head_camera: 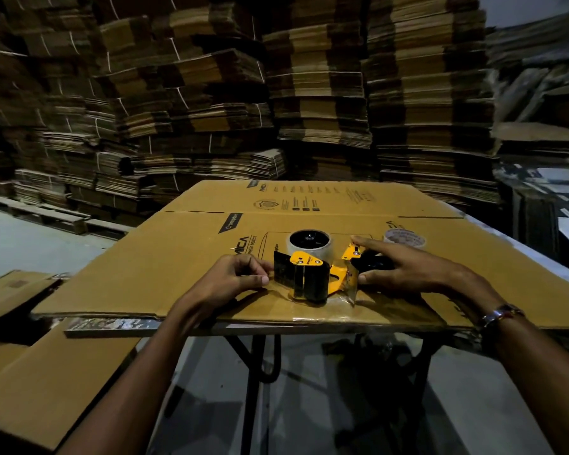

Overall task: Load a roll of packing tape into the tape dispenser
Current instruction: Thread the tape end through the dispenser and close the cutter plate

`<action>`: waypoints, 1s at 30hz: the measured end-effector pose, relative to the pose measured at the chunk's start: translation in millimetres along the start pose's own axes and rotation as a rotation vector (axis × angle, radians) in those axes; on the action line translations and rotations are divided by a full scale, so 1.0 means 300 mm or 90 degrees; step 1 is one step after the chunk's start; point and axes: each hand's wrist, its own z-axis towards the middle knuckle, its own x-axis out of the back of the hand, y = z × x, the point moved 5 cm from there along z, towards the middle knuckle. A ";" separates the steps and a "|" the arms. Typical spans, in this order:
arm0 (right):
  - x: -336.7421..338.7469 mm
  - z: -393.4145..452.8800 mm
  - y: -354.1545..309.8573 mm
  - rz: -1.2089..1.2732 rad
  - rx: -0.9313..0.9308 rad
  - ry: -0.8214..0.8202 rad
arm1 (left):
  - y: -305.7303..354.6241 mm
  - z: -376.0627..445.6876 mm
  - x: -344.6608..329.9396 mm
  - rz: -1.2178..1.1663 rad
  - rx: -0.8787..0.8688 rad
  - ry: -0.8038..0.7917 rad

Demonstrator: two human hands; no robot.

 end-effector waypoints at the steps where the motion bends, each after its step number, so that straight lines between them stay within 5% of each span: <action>1: 0.000 0.000 -0.003 0.005 0.003 0.008 | 0.003 0.002 -0.001 0.006 0.000 -0.005; 18: -0.019 0.009 -0.030 0.012 -0.001 0.097 | -0.014 0.015 0.031 -0.026 0.013 0.034; 30: -0.064 0.023 -0.107 -0.123 -0.013 0.179 | -0.010 0.007 0.033 -0.036 0.008 0.035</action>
